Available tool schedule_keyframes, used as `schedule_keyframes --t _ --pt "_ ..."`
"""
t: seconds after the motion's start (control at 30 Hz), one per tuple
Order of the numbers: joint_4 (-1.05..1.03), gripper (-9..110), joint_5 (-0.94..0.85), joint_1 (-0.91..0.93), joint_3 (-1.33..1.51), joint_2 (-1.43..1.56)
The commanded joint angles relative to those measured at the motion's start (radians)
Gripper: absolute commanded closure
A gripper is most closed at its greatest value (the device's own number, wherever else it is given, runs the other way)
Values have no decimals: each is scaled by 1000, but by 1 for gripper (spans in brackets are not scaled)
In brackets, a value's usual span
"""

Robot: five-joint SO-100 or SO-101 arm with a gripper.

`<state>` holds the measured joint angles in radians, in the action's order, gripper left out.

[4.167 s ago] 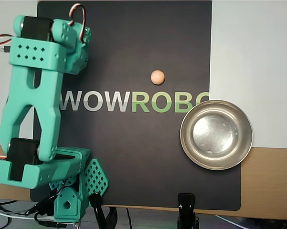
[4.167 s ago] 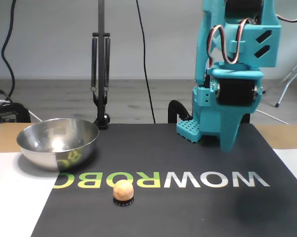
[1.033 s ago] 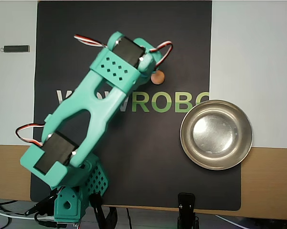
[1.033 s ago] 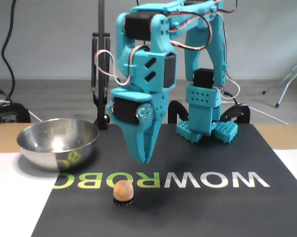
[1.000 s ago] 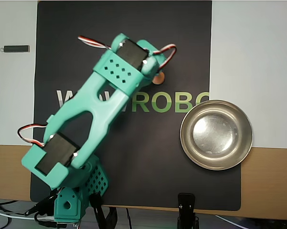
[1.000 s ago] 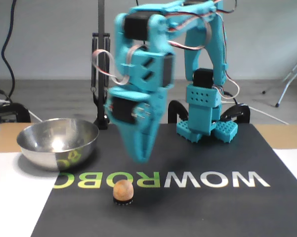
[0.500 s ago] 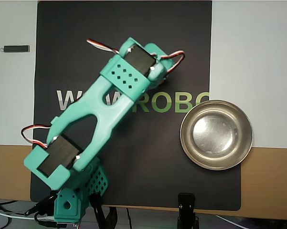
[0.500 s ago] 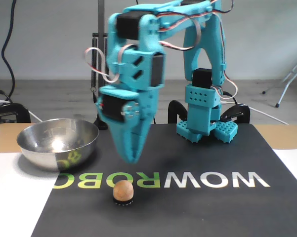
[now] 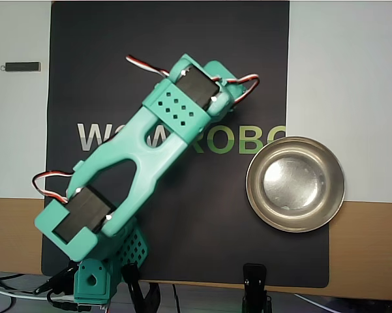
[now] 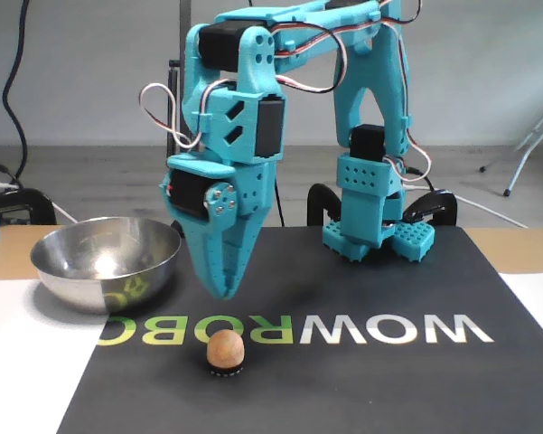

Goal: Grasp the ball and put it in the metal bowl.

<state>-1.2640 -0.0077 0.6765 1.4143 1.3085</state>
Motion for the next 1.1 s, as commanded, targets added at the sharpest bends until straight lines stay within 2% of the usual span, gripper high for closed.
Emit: schedule_keyframes --t 0.0,1.07 --pt "6 101 5 8 -41 3" --pt "35 100 3 -3 -41 -51"
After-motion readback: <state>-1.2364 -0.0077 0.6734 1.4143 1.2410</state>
